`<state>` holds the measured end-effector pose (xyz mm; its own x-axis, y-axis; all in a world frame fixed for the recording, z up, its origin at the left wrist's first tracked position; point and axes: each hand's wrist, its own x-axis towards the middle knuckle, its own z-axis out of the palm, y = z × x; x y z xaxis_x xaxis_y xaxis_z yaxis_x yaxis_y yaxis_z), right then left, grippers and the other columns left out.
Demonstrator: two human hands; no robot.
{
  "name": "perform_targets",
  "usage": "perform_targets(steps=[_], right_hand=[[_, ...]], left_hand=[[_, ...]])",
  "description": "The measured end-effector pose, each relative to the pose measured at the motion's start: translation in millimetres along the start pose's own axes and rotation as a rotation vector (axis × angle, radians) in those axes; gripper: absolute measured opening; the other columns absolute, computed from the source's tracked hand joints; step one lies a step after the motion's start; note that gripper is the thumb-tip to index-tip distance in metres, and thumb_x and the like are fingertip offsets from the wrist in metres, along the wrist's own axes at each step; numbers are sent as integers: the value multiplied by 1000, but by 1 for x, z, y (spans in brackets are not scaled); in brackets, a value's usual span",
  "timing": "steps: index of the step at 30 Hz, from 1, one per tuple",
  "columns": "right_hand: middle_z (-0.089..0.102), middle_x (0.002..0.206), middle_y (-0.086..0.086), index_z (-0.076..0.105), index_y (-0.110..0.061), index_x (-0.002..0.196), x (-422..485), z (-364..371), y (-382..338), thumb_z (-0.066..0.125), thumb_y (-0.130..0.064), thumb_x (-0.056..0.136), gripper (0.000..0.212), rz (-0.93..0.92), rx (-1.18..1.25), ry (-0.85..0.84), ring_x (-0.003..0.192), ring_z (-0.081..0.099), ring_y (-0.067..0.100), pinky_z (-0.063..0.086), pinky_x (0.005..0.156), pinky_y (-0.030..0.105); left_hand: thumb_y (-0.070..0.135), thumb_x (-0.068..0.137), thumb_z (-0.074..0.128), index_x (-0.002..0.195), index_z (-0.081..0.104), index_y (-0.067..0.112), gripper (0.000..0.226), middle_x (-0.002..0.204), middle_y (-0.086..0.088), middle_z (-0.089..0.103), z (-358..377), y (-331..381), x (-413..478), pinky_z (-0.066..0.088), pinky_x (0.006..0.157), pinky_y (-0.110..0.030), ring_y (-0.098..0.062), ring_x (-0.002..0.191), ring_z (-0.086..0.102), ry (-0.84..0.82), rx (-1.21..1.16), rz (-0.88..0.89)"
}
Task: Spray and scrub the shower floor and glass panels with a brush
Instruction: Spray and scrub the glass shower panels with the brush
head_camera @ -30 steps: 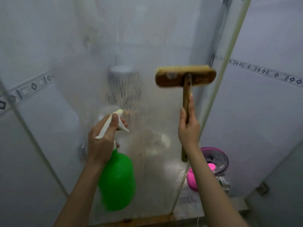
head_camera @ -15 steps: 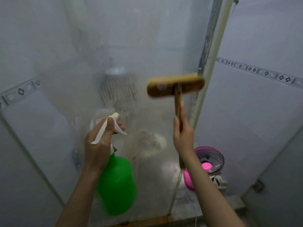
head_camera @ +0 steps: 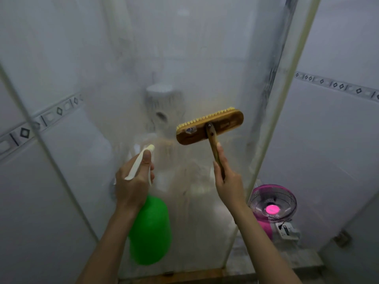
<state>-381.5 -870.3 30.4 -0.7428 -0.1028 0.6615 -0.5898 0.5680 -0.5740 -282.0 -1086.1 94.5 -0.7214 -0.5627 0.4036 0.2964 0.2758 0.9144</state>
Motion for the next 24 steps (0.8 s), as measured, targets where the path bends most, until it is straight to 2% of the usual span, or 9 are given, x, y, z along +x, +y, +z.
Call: perform_targets(steps=[4,6,8,11,13,16,18,20,24], right_hand=[[40,55,-10,15,-38,151,-22,6,5,50,-22,99,65,17,-78,-88,42,39,3,25,42,14],[41,55,-9,18,-34,152,-24,7,5,51,-20,99,64,39,-86,-99,41,38,4,27,40,14],[40,54,-10,17,-37,152,-24,11,4,51,-20,99,65,51,-82,-87,40,38,5,26,41,14],[38,56,-15,13,-46,150,-22,20,-9,50,-21,99,68,61,-45,-57,42,38,4,26,45,14],[43,60,-14,16,-42,150,-13,31,-31,51,-22,98,65,17,-55,-25,45,36,4,27,47,18],[53,58,-2,20,-32,151,11,54,-73,48,-26,99,59,-125,-127,-19,41,42,13,28,44,25],[55,57,2,18,-32,151,17,62,-77,44,-29,101,57,-192,-178,-29,40,46,17,30,40,27],[59,64,3,17,-34,151,3,61,-52,41,-31,100,57,-186,-200,-30,44,50,19,31,43,27],[67,80,6,12,-42,151,-44,54,-20,38,-33,97,61,-85,-172,-37,55,59,22,31,49,24]], left_hand=[[48,96,47,73,70,24,41,67,4,72,-9,-1,1,57,66,-27,-12,67,70,-42,36,96],[49,96,46,74,72,23,43,71,2,74,-14,-2,1,57,69,-27,-14,71,72,-63,38,107],[56,93,47,71,70,17,50,67,-2,72,-18,-2,1,55,63,-26,-13,64,70,-28,35,73],[51,94,47,69,67,13,50,64,-8,69,-29,-1,-1,48,54,-13,-6,55,65,49,35,65],[52,96,46,72,68,18,48,66,1,71,-39,-3,2,49,58,-13,-4,61,67,50,51,91],[45,101,42,82,69,31,36,82,16,75,-48,-4,2,50,69,-10,-3,78,70,12,80,141],[42,103,40,87,69,30,35,83,8,74,-53,-4,-1,48,66,-7,-9,78,68,18,115,178],[41,104,39,88,70,22,39,84,1,73,-62,-4,-5,47,60,-9,-15,75,65,31,132,206],[47,101,40,88,68,53,32,87,14,74,-85,-10,-6,50,63,-21,-9,71,64,68,64,152]])
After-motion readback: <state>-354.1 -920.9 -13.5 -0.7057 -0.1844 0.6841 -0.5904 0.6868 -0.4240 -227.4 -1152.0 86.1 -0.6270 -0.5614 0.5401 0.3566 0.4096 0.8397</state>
